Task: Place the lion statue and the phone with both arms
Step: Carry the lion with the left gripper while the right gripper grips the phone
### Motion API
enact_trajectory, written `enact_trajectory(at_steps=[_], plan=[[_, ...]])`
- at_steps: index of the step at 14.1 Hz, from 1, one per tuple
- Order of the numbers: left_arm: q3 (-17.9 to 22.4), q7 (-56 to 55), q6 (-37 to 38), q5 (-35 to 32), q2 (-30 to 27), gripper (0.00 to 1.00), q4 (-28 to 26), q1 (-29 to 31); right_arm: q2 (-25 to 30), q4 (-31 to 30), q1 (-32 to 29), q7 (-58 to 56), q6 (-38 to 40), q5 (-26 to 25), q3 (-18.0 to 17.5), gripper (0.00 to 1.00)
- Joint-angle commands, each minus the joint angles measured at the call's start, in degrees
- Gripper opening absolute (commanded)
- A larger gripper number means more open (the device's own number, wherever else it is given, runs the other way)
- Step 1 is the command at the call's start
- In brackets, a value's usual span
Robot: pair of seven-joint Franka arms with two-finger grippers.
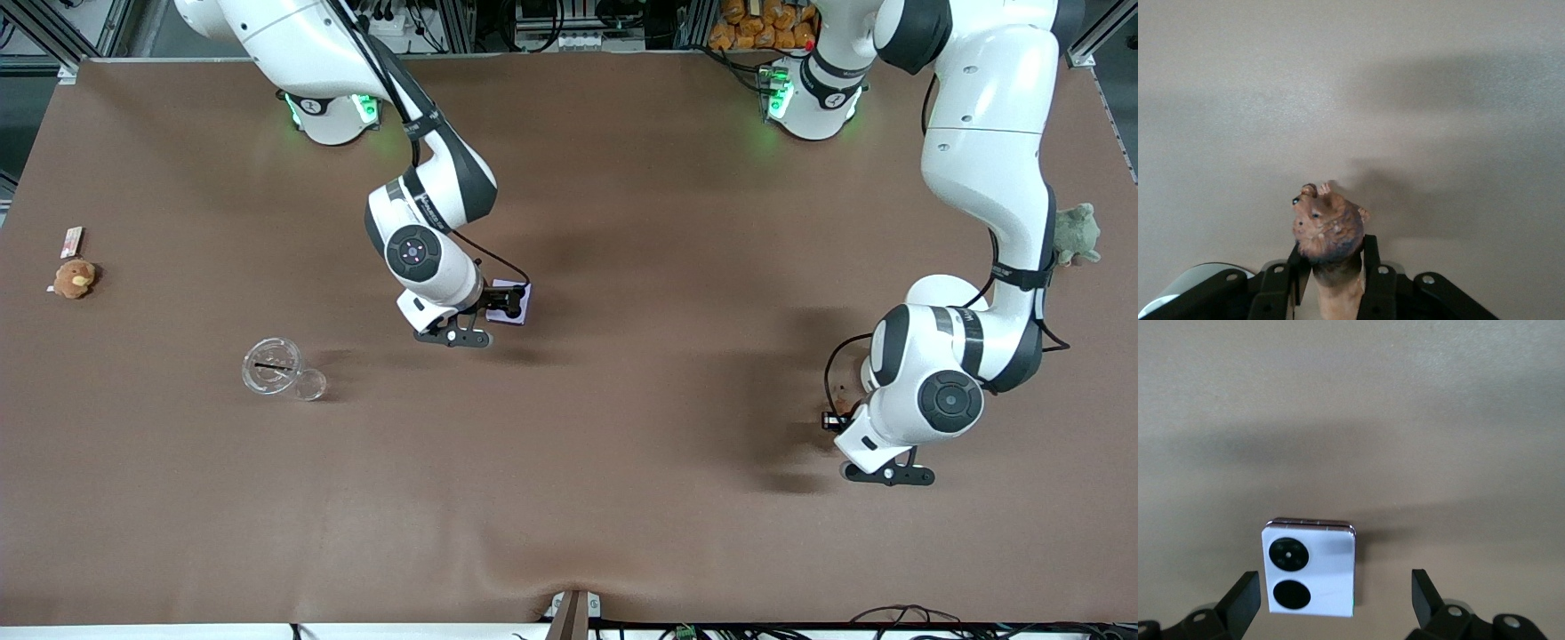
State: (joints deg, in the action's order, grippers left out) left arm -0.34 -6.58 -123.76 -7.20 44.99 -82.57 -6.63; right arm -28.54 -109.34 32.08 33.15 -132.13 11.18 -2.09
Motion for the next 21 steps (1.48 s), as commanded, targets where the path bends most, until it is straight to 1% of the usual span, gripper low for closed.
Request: enact_trajectory(at_steps=[1,2,4,6,8,11,15,17,18,19,20,21], plan=[[-0.18,0.07,-0.08,-1.33,-0.61,0.97,0.13,0.04,0.76,-3.59,1.05,0.33,-3.92,0.86,-0.10,1.00],[-0.18,0.07,-0.08,-1.33,-0.87,1.00,0.13,0.04,0.33,-3.60,1.14,0.86,-4.62,0.86,-0.36,1.00],[-0.18,-0.62,-0.08,-1.33,-1.31,1.00,0.21,-0.31,-0.64,-3.69,1.23,1.56,-5.86,0.95,-0.45,1.00],[-0.36,-0.89,0.18,-1.24,-2.45,1.00,0.30,-0.40,-1.87,-3.86,1.49,4.54,-8.57,0.86,-1.42,1.00],[-0.54,-0.89,0.89,-0.80,-5.16,1.00,0.21,-0.14,-2.66,-3.86,1.58,4.64,-9.29,0.86,-1.60,1.00],[-0.62,-0.89,4.57,-0.80,-9.91,1.00,0.30,-0.22,-3.10,-3.78,1.93,4.73,-9.81,0.86,-1.60,1.00],[-1.06,-1.16,11.51,-0.80,-14.83,1.00,0.21,-1.89,-3.98,-3.78,2.81,5.78,-11.13,0.86,-1.68,1.00],[-1.24,-1.16,13.97,-0.45,-17.73,1.00,-0.14,-1.63,-4.33,-3.69,3.34,6.13,-11.31,0.86,-1.68,1.00],[-1.67,-2.46,14.68,1.20,-19.14,1.00,-0.92,-1.37,-4.60,-3.69,3.60,6.48,-12.18,0.86,-1.68,1.00],[-1.94,-3.08,14.69,1.92,-21.59,1.00,-4.06,-1.37,-5.12,-3.69,3.69,6.66,-12.71,0.78,-1.60,1.00],[-2.03,-3.18,14.17,1.92,-24.75,1.00,-8.10,-1.45,-5.13,-3.69,3.60,6.14,-12.63,0.25,-1.60,0.88],[-2.12,-3.09,13.81,2.27,-28.00,1.00,-11.88,-1.28,-5.13,-3.69,3.60,5.87,-12.37,-0.01,-1.60,0.38]])
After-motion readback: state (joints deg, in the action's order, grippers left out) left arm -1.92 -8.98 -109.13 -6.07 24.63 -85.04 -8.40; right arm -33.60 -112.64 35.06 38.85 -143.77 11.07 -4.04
